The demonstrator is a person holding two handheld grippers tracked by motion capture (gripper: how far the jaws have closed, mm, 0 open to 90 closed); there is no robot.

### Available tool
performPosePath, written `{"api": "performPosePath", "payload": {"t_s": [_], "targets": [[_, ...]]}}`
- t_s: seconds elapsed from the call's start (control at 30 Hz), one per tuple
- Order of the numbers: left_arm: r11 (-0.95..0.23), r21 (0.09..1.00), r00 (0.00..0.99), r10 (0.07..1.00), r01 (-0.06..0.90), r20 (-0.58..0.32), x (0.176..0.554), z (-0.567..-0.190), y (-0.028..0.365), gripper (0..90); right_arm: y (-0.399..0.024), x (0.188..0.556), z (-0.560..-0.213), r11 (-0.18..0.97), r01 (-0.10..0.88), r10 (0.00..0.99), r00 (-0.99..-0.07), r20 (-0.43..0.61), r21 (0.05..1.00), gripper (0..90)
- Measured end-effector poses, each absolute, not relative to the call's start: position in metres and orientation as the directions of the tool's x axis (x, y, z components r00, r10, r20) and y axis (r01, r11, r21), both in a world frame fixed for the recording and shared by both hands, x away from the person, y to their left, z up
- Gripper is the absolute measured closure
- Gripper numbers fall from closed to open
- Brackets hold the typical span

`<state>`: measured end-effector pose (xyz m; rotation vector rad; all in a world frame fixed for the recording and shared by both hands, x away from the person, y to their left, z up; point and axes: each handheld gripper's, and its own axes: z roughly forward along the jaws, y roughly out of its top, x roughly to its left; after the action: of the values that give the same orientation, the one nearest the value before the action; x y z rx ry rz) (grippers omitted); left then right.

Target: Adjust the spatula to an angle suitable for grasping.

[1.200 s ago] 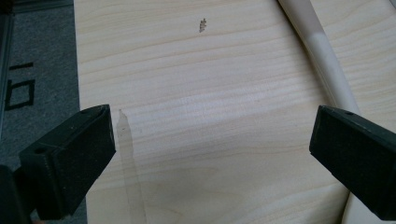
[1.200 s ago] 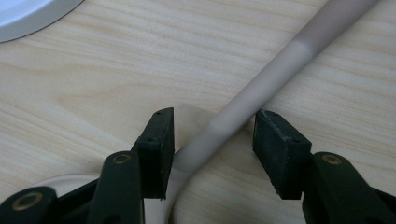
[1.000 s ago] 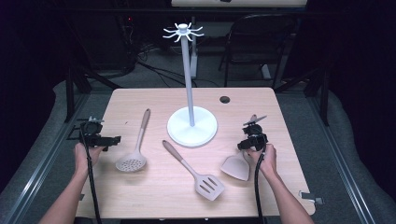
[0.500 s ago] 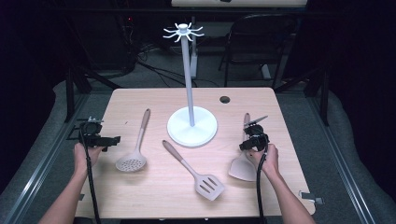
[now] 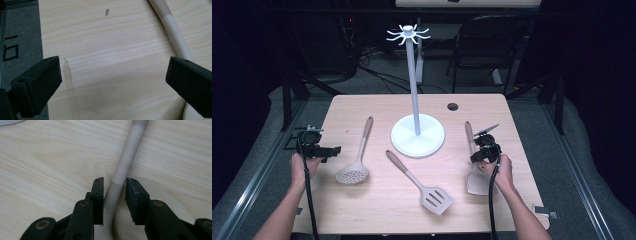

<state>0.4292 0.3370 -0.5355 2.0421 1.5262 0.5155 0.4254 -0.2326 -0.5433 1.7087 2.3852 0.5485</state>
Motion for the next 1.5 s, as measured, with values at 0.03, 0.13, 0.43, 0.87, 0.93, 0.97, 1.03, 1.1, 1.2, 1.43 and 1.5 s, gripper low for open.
{"api": "performPosePath", "payload": {"t_s": [0.03,0.13,0.43,0.87,0.93,0.97,1.03,1.1,1.2,1.43,1.5], "targets": [[-0.22,0.62,0.289,0.957,0.753,-0.012,0.429,-0.535,0.337,0.2,-0.233,0.425,-0.543,0.28,0.881,0.939,-0.334,0.083,0.382,69.6],[-0.22,0.62,0.289,0.957,0.753,-0.011,0.429,-0.535,0.337,0.2,-0.234,0.424,-0.543,0.278,0.882,0.939,-0.334,0.087,0.382,70.2],[-0.223,0.617,0.291,0.957,0.755,-0.009,0.429,-0.535,0.337,0.2,-0.236,0.419,-0.542,0.295,0.885,0.933,-0.348,0.09,0.361,73.1],[-0.22,0.618,0.287,0.958,0.755,-0.009,0.429,-0.535,0.337,0.3,-0.235,0.412,-0.54,0.332,0.891,0.922,-0.376,0.092,0.309,75.7],[-0.221,0.617,0.287,0.958,0.755,-0.009,0.429,-0.535,0.337,0.3,-0.236,0.41,-0.541,0.314,0.896,0.926,-0.362,0.107,0.314,75.9],[-0.223,0.616,0.288,0.957,0.755,-0.007,0.429,-0.535,0.337,0.3,-0.237,0.41,-0.54,0.315,0.899,0.927,-0.359,0.103,0.304,75.8],[-0.225,0.618,0.289,0.957,0.753,-0.005,0.429,-0.535,0.337,0.3,-0.238,0.41,-0.539,0.319,0.901,0.925,-0.364,0.112,0.295,75.1],[-0.224,0.619,0.286,0.958,0.753,-0.002,0.429,-0.535,0.336,0.3,-0.238,0.41,-0.539,0.322,0.899,0.925,-0.366,0.106,0.297,71.3],[-0.229,0.616,0.291,0.957,0.753,0.001,0.43,-0.536,0.336,0.3,-0.238,0.414,-0.539,0.32,0.897,0.926,-0.364,0.1,0.306,67.9],[-0.232,0.609,0.293,0.956,0.758,-0.001,0.43,-0.536,0.334,0.4,-0.23,0.427,-0.542,0.335,0.896,0.925,-0.372,0.081,0.291,71.3],[-0.232,0.609,0.294,0.956,0.758,-0.002,0.431,-0.536,0.334,0.5,-0.228,0.429,-0.543,0.337,0.896,0.926,-0.371,0.072,0.291,73.8]]}}
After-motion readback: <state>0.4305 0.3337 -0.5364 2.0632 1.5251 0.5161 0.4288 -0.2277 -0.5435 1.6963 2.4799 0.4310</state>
